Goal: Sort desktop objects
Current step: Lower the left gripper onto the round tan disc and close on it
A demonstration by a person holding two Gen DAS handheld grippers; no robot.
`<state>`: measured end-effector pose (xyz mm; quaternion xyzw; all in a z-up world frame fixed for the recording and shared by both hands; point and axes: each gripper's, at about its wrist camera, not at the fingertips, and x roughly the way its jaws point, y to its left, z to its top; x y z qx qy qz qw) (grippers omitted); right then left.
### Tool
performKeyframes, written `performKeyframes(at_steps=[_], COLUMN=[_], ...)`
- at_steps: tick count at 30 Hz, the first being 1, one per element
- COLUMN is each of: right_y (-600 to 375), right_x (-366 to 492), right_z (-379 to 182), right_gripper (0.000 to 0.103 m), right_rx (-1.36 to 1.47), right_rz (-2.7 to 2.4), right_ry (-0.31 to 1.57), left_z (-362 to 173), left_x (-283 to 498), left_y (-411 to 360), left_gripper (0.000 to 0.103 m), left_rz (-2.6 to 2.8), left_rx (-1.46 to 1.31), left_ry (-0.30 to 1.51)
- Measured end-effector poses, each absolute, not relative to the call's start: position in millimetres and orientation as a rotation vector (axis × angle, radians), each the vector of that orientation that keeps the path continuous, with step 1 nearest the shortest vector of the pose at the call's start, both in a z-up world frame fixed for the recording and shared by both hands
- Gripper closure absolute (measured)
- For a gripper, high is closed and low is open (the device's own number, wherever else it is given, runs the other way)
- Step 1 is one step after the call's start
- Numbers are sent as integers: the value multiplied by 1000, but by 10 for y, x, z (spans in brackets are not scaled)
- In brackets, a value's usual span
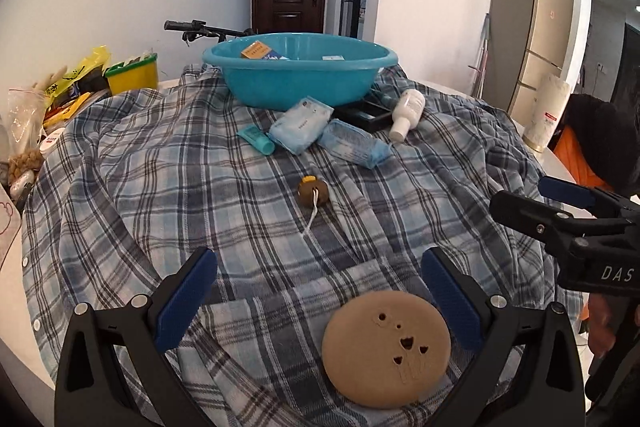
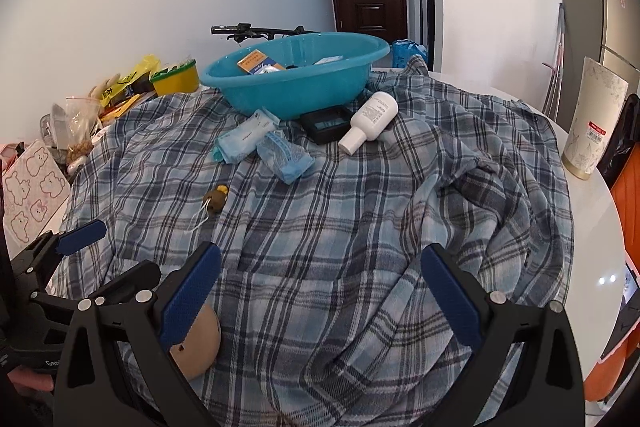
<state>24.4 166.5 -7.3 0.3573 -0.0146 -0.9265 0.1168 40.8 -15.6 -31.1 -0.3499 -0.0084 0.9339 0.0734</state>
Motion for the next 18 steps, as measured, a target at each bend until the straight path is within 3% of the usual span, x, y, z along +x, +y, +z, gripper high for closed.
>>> performKeyframes(at_steps=[12,18], right_y=[1940,1976], right_x=[295,290], right_z=[-186,-214], right_gripper=[3,3], right_rx=[1108,1122], right_rz=[-2746,-2748], right_ry=[-160,-178], left_z=[-495,-675], left_x=[573,461], left_y=[182,128], left_gripper=[0,0], left_rz=[2663,2628], left_rx=[-1100,-1191], left_ry=[55,-14])
